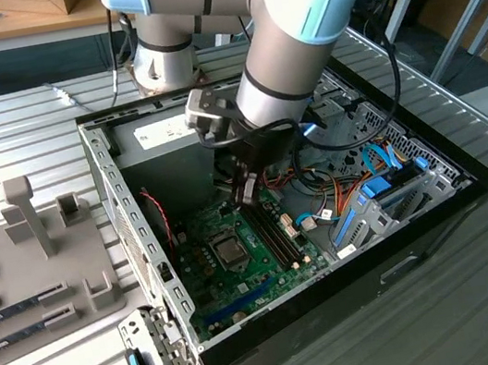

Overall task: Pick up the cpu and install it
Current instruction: 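Install the first cpu locking lever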

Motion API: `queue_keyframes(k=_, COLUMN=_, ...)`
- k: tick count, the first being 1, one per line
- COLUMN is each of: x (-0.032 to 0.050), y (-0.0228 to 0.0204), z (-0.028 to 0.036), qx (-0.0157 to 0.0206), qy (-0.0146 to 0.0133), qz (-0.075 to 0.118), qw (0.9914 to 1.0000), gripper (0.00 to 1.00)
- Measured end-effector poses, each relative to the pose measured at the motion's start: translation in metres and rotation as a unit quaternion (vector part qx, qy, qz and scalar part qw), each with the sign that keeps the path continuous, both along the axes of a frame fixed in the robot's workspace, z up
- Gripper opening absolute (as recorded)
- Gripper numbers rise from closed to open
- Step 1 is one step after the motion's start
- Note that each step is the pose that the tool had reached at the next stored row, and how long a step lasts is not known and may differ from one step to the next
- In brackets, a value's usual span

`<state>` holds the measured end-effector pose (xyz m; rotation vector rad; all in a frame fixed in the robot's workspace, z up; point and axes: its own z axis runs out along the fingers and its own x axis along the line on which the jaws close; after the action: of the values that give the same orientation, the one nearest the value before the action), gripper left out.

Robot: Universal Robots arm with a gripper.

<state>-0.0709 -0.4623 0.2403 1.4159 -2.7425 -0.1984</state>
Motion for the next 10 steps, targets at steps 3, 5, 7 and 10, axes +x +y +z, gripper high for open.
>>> queue_keyframes(k=3, x=-0.0001, y=-0.0043, z=0.0, qx=0.0002, qy=0.0, qz=0.005, qw=0.99999, gripper=0.11)
queue_keyframes(k=5, x=-0.0003, y=-0.0085, z=0.0, qx=0.0003, qy=-0.0001, qz=0.007, qw=0.99998, gripper=0.11)
queue_keyframes(k=7, x=-0.0006, y=-0.0129, z=0.0, qx=0.0006, qy=-0.0001, qz=0.009, qw=0.99996, gripper=0.11)
queue_keyframes(k=10, x=-0.0007, y=-0.019, z=0.0, qx=0.0008, qy=-0.0001, qz=0.014, qw=0.9999, gripper=0.11)
